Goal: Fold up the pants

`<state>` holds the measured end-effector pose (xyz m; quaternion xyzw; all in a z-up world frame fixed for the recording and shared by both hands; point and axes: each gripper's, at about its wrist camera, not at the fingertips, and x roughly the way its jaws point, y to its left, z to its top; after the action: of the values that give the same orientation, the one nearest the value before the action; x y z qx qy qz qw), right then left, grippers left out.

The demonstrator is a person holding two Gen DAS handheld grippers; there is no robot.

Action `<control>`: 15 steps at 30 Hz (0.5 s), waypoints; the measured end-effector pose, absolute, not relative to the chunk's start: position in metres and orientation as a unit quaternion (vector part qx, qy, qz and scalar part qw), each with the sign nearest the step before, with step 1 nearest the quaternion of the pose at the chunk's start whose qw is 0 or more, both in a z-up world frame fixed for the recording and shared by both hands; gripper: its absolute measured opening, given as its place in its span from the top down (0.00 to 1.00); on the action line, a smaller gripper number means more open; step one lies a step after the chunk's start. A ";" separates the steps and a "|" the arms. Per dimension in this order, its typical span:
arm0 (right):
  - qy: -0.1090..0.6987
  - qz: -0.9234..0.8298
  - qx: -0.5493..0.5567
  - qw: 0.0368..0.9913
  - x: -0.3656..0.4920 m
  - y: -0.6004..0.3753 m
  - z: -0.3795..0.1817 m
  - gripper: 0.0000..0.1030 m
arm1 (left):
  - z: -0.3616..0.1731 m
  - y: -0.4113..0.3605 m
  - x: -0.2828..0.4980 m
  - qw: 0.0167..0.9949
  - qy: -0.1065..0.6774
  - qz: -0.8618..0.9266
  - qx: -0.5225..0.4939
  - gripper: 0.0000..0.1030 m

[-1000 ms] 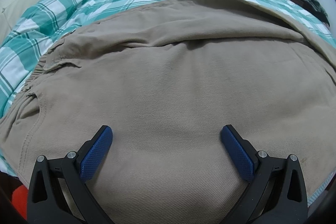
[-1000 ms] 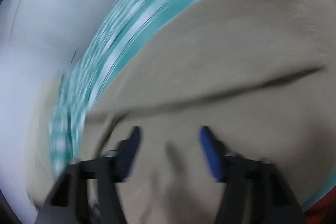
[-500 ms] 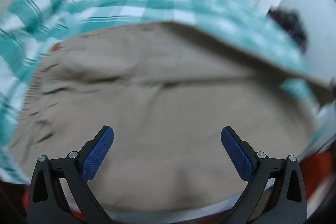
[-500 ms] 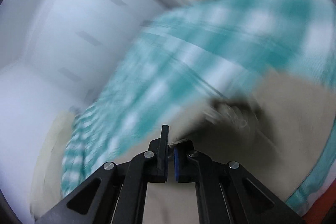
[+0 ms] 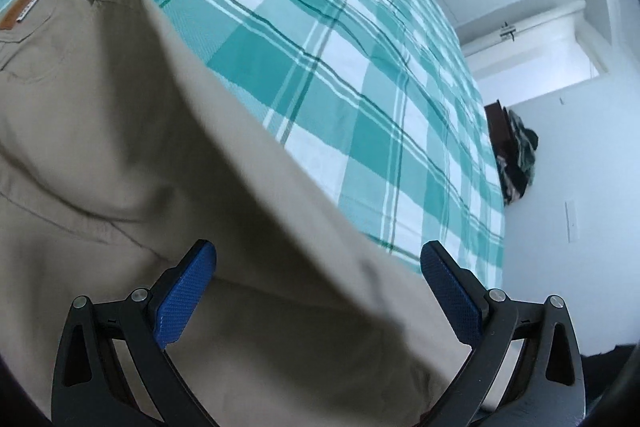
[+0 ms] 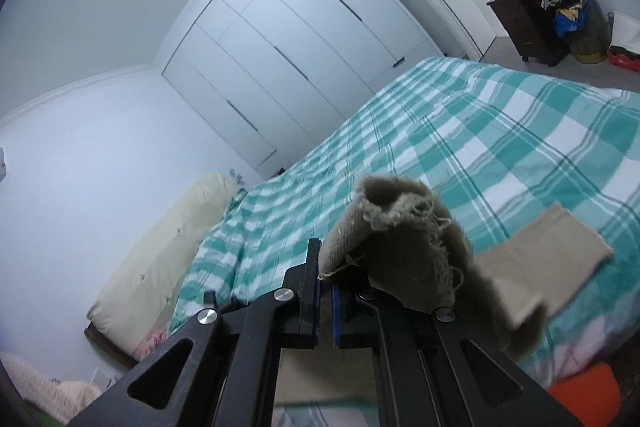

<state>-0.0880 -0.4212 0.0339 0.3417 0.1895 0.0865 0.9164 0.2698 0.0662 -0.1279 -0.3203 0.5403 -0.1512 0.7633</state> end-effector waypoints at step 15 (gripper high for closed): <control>0.289 0.051 0.278 0.915 0.032 -0.501 0.016 0.96 | -0.029 0.079 0.252 0.823 0.439 -0.146 -0.331 0.97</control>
<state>0.0318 -0.5009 0.0160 0.2783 0.2888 0.0511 0.9146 0.2517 0.0786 -0.0287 -0.3309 0.4387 -0.1462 0.8226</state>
